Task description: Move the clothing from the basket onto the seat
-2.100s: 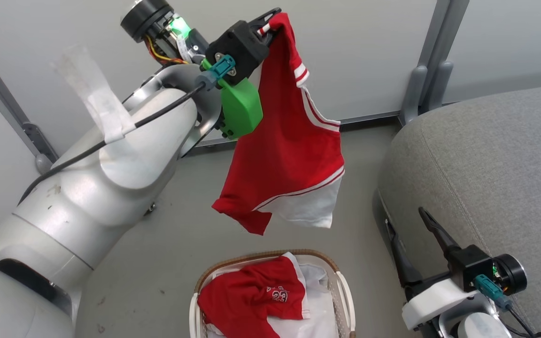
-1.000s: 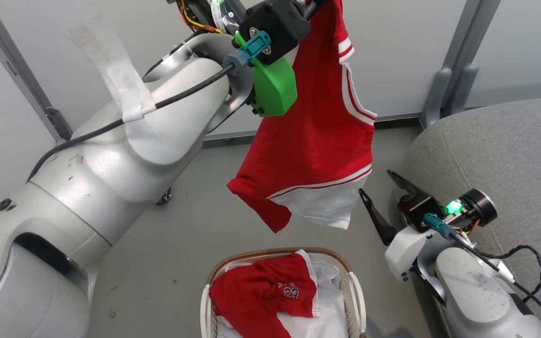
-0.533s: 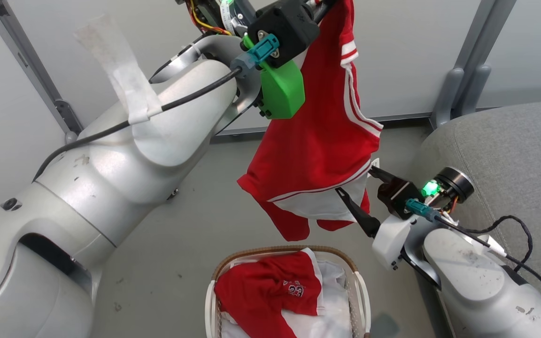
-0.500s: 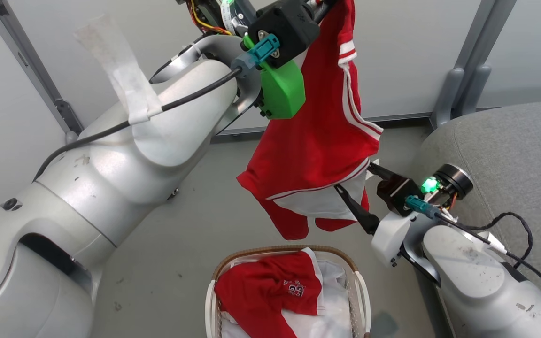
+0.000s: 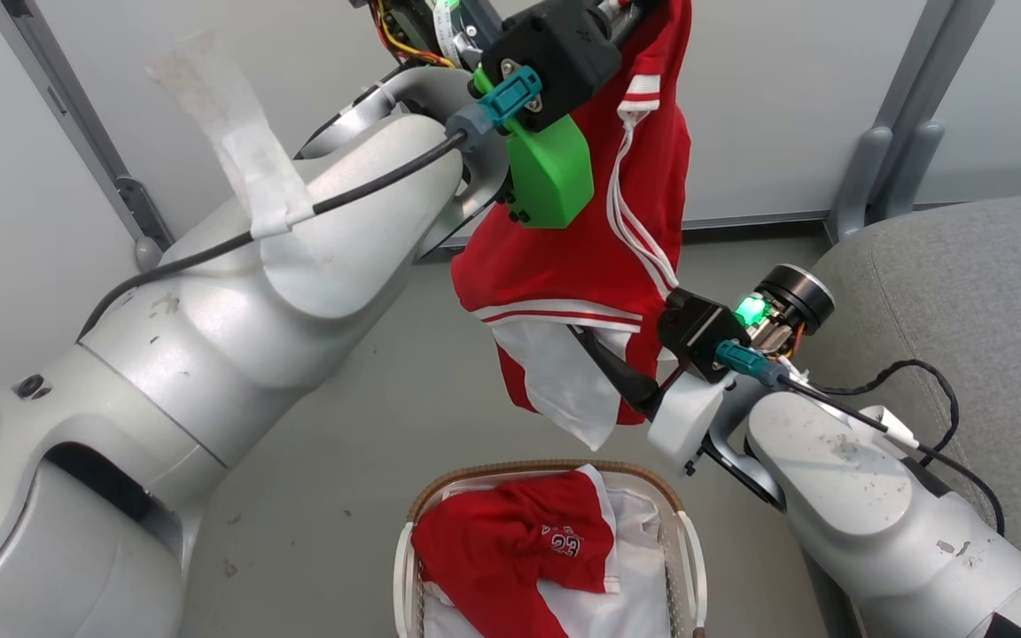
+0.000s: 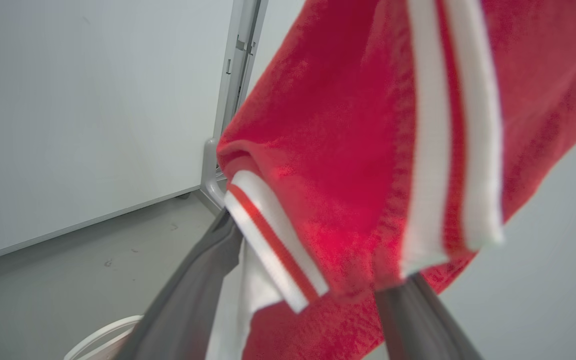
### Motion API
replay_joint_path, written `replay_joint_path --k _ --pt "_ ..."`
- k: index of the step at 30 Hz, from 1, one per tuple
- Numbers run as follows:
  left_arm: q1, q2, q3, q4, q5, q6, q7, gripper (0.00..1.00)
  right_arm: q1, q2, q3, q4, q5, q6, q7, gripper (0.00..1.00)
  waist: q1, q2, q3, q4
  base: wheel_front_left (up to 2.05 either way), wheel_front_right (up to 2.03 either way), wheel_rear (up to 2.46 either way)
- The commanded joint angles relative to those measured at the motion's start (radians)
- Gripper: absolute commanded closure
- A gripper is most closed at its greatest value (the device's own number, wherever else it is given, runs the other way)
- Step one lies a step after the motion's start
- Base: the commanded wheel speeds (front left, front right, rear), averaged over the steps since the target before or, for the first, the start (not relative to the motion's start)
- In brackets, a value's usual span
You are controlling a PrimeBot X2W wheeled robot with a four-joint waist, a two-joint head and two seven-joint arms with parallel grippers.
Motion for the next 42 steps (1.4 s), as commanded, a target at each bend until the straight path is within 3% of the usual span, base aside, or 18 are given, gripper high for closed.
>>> replay_joint_path --k 1,3,10,24,25,27,28,29,42 --pt "0.017 -0.002 0.007 -0.002 -0.005 0.002 -0.001 1.0 -0.014 0.005 -0.002 0.005 -0.002 -0.001 -0.002 0.51 0.0 0.0 0.0 0.002 0.0 0.0 0.0" --pt "0.022 -0.001 0.011 -0.003 -0.005 0.002 -0.001 1.0 -0.019 0.012 -0.003 0.002 -0.006 -0.001 -0.002 0.69 0.0 0.0 0.0 0.003 0.0 0.0 0.0" --pt "0.05 0.012 0.023 0.011 -0.014 0.002 -0.001 1.0 -0.014 0.016 -0.042 -0.035 -0.033 -0.001 -0.002 1.0 0.0 0.0 0.001 0.0 0.0 0.0 0.0" --pt "0.187 0.042 0.086 0.027 -0.055 0.011 -0.001 1.0 0.037 0.003 -0.129 -0.126 -0.089 -0.001 -0.002 1.0 0.0 0.0 -0.002 -0.026 0.0 0.0 0.0" --pt "0.2 0.043 0.094 0.023 -0.06 0.013 -0.001 0.92 0.037 0.003 -0.136 -0.132 -0.09 -0.001 -0.002 1.0 0.0 0.0 -0.002 -0.027 0.0 0.0 0.0" --pt "0.236 0.046 0.119 0.011 -0.073 0.018 -0.001 0.55 0.041 0.002 -0.153 -0.144 -0.098 -0.001 -0.002 1.0 0.0 0.0 -0.003 -0.029 0.0 0.0 0.0" --pt "0.259 0.047 0.132 0.005 -0.08 0.019 -0.001 0.2 0.046 0.001 -0.162 -0.15 -0.102 -0.001 -0.002 1.0 0.0 0.0 -0.003 -0.03 0.0 0.0 0.0" --pt "0.28 0.047 0.146 -0.001 -0.086 0.021 -0.001 0.0 0.05 0.0 -0.169 -0.154 -0.106 -0.001 -0.002 1.0 0.0 0.0 -0.003 -0.031 0.0 0.0 0.0" --pt "0.608 0.022 0.327 -0.09 -0.067 0.028 -0.001 0.0 0.087 -0.015 -0.282 -0.199 -0.147 -0.001 -0.002 1.0 0.0 0.0 -0.008 -0.035 0.0 0.0 0.0"
